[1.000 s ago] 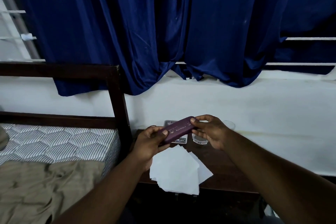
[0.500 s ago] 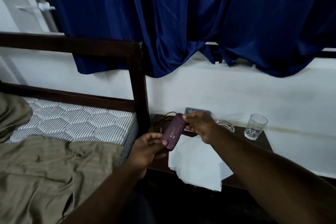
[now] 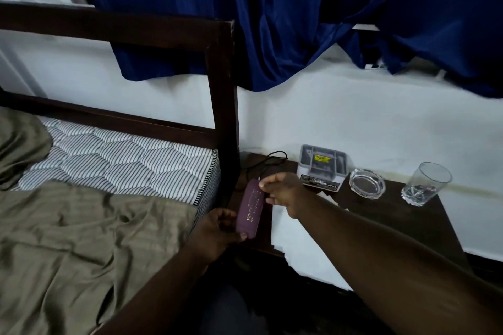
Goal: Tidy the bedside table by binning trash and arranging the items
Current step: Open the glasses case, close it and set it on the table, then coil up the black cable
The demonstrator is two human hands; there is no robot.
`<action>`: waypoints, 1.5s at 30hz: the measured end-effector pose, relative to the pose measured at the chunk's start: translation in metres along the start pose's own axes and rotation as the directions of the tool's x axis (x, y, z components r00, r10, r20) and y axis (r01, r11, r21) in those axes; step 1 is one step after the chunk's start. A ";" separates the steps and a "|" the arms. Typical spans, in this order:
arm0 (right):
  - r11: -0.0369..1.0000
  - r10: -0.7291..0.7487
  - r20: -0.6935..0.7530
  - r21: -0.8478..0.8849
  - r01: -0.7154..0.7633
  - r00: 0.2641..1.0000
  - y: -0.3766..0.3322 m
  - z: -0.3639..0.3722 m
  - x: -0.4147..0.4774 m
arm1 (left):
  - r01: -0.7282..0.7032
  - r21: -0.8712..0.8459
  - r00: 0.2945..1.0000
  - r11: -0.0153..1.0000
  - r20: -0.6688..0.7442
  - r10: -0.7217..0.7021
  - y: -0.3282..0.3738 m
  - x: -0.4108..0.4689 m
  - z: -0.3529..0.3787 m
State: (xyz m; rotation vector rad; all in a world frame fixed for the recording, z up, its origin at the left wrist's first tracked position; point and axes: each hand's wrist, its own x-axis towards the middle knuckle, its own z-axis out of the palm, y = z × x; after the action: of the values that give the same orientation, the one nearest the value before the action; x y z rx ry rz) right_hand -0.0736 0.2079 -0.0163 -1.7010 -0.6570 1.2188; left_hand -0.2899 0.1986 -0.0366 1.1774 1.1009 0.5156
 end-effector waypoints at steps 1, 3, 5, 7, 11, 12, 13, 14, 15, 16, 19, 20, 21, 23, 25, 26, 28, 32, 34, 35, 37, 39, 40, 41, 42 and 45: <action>1.000 0.008 -0.003 -0.005 -0.008 1.000 0.004 0.003 0.005 | 0.003 0.008 1.000 1.000 -0.010 -0.003 -0.003 0.004 -0.002; 1.000 0.018 -0.009 -0.014 -0.018 1.000 0.013 0.009 0.014 | 0.013 0.039 0.999 0.999 -0.034 -0.012 -0.010 0.010 -0.006; 0.999 0.021 -0.012 -0.024 -0.021 1.000 0.022 0.014 0.020 | 0.025 0.076 0.999 0.997 -0.047 -0.021 -0.015 0.014 -0.009; 0.999 0.028 -0.016 -0.033 -0.028 0.999 0.030 0.018 0.026 | 0.045 0.115 0.998 0.992 -0.055 -0.039 -0.021 0.018 -0.010; 0.999 0.036 -0.027 -0.034 -0.036 0.999 0.043 0.021 0.036 | 0.054 0.122 0.996 0.991 -0.074 -0.045 -0.027 0.025 -0.011; 0.999 0.033 -0.030 -0.037 -0.035 0.999 0.045 0.021 0.038 | 0.053 0.125 0.996 0.991 -0.084 -0.043 -0.028 0.027 -0.010; 0.998 0.030 -0.032 -0.045 -0.031 0.999 0.046 0.022 0.039 | 0.052 0.132 0.994 0.990 -0.099 -0.039 -0.029 0.028 -0.010; 0.998 0.025 -0.032 -0.059 -0.027 0.999 0.046 0.022 0.041 | 0.048 0.143 0.993 0.989 -0.112 -0.032 -0.031 0.029 -0.009; 0.997 0.017 -0.032 -0.077 -0.020 0.999 0.046 0.023 0.042 | 0.042 0.157 0.992 0.987 -0.125 -0.022 -0.031 0.029 -0.009; 0.995 0.006 -0.031 -0.100 -0.009 1.000 0.046 0.023 0.043 | 0.034 0.170 0.991 0.985 -0.135 -0.011 -0.032 0.030 -0.008; 0.986 -0.028 -0.029 -0.164 0.023 0.999 0.044 0.023 0.045 | 0.023 0.179 0.989 0.984 -0.146 0.003 -0.034 0.032 -0.008; 0.983 -0.036 -0.028 -0.184 0.031 0.999 0.043 0.023 0.045 | 0.020 0.183 0.988 0.983 -0.152 0.008 -0.035 0.032 -0.007; 0.979 -0.040 -0.026 -0.201 0.034 0.999 0.043 0.024 0.046 | 0.018 0.189 0.987 0.982 -0.160 0.013 -0.036 0.032 -0.007; 0.972 -0.042 -0.026 -0.231 0.035 0.999 0.043 0.024 0.047 | 0.013 0.194 0.985 0.981 -0.169 0.020 -0.036 0.031 -0.006; 0.963 -0.051 -0.033 -0.267 0.041 0.998 0.044 0.025 0.049 | 0.007 0.194 0.984 0.981 -0.174 0.027 -0.037 0.030 -0.005; 0.957 -0.059 -0.036 -0.288 0.047 0.998 0.045 0.025 0.050 | 0.001 0.196 0.984 0.981 -0.175 0.034 -0.038 0.030 -0.005; 0.943 -0.071 -0.039 -0.327 0.054 0.997 0.045 0.025 0.050 | -0.012 0.202 0.984 0.979 -0.172 0.048 -0.037 0.030 -0.005; 0.930 -0.087 -0.052 -0.361 0.062 0.995 0.043 0.026 0.049 | -0.021 0.264 0.985 0.964 -0.159 0.065 -0.037 0.029 -0.008; 0.921 -0.108 -0.061 -0.381 0.077 0.992 0.042 0.025 0.047 | -0.025 0.295 0.985 0.955 -0.158 0.074 -0.036 0.027 -0.008; 0.919 -0.121 -0.070 -0.386 0.085 0.990 0.042 0.025 0.047 | -0.023 0.300 0.984 0.954 -0.162 0.075 -0.035 0.026 -0.008; 0.909 -0.160 -0.103 -0.402 0.106 0.982 0.040 0.020 0.045 | -0.027 0.357 0.979 0.934 -0.181 0.097 -0.028 0.023 -0.007; 0.901 -0.206 -0.136 -0.414 0.134 0.969 0.036 0.013 0.042 | -0.036 0.480 0.966 0.877 -0.209 0.154 -0.017 0.022 -0.007; 0.899 -0.226 -0.143 -0.412 0.149 0.964 0.033 0.008 0.041 | -0.042 0.514 0.960 0.857 -0.218 0.178 -0.012 0.023 -0.006; 0.899 -0.241 -0.149 -0.407 0.162 0.959 0.030 0.003 0.040 | -0.054 0.528 0.956 0.848 -0.219 0.197 -0.005 0.024 -0.005; 0.901 -0.247 -0.154 -0.400 0.169 0.957 0.026 -0.002 0.039 | -0.066 0.528 0.954 0.847 -0.215 0.209 0.001 0.026 -0.001; 0.938 -0.220 -0.191 -0.311 0.153 0.957 0.016 -0.014 0.037 | -0.101 0.528 0.955 0.843 -0.186 0.231 0.018 0.039 0.015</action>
State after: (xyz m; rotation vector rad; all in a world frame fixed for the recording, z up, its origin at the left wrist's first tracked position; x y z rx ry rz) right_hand -0.0481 0.2262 -0.0457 -1.9343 -0.8729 0.8099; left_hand -0.2560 0.2294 -0.0365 1.7274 1.4083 0.5252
